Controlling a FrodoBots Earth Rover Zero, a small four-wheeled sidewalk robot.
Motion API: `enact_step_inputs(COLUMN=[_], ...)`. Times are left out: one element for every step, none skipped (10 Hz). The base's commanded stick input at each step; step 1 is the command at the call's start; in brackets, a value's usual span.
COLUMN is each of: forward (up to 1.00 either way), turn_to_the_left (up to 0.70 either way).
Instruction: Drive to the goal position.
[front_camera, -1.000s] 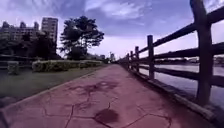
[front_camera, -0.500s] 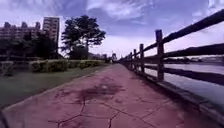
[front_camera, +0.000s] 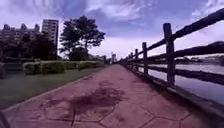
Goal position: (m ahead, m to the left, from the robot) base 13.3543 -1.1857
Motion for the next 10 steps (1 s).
enact_step_inputs(forward=[1.00, 1.00, 1.00, 1.00, 1.00, 1.00, 1.00, 1.00, 1.00, 1.00], turn_to_the_left=[0.00, 0.00, 0.00, 0.00, 0.00, 0.00, 0.00, 0.00, 0.00, 0.00])
